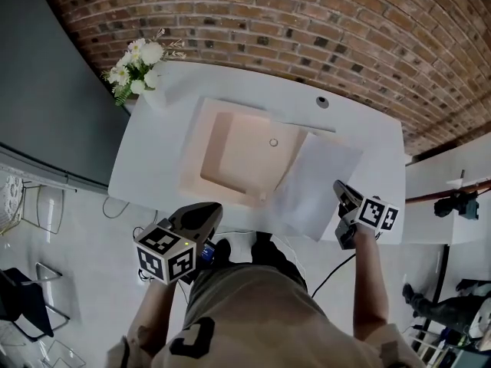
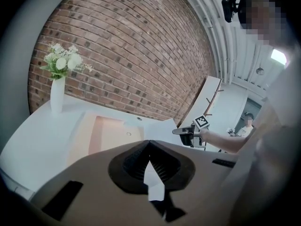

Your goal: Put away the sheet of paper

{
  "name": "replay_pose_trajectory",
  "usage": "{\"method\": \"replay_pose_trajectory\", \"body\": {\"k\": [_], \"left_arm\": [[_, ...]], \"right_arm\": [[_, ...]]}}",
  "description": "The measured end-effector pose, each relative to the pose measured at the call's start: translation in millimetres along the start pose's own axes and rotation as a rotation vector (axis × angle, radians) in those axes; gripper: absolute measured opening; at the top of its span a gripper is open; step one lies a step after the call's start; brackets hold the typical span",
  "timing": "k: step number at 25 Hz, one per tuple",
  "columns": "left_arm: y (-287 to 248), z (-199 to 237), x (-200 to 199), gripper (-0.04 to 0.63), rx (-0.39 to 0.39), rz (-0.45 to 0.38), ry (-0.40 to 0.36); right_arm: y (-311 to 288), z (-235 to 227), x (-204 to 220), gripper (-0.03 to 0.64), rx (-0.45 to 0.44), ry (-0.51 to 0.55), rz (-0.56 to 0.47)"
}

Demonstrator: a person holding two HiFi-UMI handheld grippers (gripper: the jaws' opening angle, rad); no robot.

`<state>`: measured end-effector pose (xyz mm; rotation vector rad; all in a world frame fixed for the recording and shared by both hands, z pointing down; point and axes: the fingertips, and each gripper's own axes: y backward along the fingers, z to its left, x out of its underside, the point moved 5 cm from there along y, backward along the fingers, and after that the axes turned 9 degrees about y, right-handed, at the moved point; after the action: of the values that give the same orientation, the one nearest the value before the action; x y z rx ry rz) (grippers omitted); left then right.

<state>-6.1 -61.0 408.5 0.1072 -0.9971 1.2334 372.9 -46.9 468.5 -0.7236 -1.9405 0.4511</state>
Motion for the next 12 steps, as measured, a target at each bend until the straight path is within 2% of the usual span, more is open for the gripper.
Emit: {"method": "replay_pose_trajectory", "body": {"k": [12], "left_arm": [[5.6,1.4,1.9,0.015,-0.033,-0.009,0.002]], "right_arm": [[-26.3,-28.2,-9.8,0.024,0.017,-0.03,0.042]]}}
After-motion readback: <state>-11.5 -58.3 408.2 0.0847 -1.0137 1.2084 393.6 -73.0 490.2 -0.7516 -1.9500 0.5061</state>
